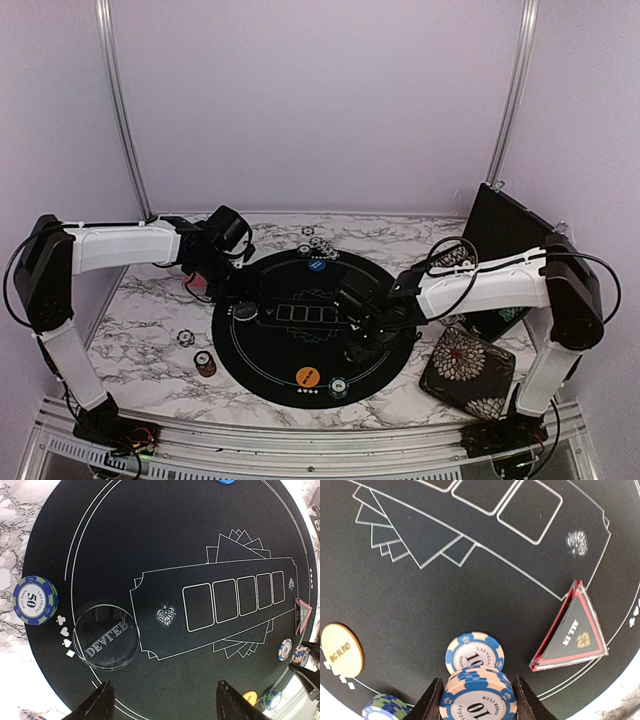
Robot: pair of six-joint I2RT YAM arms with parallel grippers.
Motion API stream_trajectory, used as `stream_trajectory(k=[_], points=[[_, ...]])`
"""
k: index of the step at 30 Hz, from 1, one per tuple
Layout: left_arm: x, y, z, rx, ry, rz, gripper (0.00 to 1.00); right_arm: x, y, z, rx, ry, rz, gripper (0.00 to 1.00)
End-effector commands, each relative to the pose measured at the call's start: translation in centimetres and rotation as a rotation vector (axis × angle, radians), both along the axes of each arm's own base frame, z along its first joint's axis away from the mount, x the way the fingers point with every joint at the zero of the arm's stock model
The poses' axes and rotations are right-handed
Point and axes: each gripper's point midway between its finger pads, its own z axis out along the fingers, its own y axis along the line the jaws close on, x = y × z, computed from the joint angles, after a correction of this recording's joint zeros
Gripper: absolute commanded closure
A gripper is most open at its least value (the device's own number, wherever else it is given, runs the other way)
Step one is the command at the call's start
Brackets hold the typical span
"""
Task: Distribute texas hold em gaming equipment
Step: Adjust the poker chips pile in the big blind area.
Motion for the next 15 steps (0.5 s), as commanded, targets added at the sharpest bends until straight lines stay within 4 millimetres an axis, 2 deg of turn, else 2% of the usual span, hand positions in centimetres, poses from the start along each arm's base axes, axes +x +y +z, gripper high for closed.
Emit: stream_trajectory(k=[1,15], points=[[0.1,-0.3,0.1,-0.006,-0.007,-0.010,0.29,1.6,0.8,0.6,0.002,-0.036,-0.002,0.74],[0.1,-0.4,0.0,-0.004,-0.003,-0.016,0.29,2.3,1.3,-0.8,-0.014,-0.029,0.004,0.73]])
